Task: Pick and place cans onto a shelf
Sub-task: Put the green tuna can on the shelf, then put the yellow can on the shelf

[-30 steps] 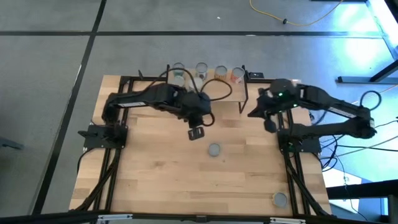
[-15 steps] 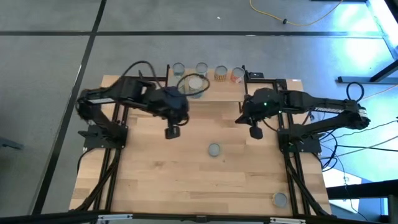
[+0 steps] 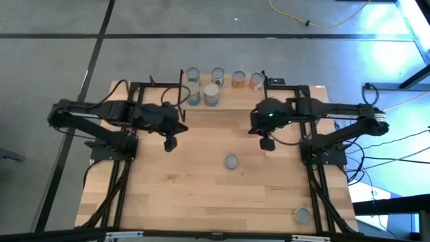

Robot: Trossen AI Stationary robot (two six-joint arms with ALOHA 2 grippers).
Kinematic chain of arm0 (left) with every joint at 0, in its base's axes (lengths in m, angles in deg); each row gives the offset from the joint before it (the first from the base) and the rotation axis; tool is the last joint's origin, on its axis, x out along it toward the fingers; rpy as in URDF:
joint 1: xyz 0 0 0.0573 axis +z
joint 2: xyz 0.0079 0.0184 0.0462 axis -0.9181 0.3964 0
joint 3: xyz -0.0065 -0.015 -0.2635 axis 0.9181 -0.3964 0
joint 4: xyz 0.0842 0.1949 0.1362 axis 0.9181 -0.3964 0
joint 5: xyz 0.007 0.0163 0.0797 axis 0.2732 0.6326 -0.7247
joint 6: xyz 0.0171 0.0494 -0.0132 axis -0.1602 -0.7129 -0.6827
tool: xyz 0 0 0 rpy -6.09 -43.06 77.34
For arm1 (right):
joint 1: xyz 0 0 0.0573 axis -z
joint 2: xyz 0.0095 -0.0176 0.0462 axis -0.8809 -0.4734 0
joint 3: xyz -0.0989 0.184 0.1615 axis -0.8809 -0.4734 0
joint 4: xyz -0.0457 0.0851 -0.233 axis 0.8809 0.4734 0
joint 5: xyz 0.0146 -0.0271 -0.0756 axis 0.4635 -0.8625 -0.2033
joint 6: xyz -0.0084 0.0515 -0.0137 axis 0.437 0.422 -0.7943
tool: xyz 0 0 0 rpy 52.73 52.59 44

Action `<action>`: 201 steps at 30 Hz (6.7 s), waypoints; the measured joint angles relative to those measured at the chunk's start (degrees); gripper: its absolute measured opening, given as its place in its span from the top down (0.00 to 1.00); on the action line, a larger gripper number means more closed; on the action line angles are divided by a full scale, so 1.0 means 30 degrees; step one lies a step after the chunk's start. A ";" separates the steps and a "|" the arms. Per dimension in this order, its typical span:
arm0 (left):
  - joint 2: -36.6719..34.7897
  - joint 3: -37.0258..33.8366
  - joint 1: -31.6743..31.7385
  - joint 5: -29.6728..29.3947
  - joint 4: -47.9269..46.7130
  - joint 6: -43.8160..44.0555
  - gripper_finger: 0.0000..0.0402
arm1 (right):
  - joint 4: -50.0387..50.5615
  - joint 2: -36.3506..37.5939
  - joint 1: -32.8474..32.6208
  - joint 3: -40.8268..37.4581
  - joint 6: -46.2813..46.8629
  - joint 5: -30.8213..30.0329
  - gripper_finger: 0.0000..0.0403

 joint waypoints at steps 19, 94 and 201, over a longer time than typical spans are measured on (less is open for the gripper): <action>-0.6564 -0.7143 -0.0004 0.1106 0.3545 0.1116 0.96 | 0.3810 -0.5598 -0.0879 0.5587 0.1591 0.0528 0.86; -0.9129 -0.7128 0.0000 0.2535 0.2094 -0.0751 0.96 | -0.0882 -1.5642 -0.4195 0.5208 -0.0562 0.0088 0.90; -0.9111 -0.7121 -0.0003 -0.3414 0.2188 -0.1370 0.96 | 1.3096 -1.5162 0.6310 2.0355 -0.0379 -0.3114 0.87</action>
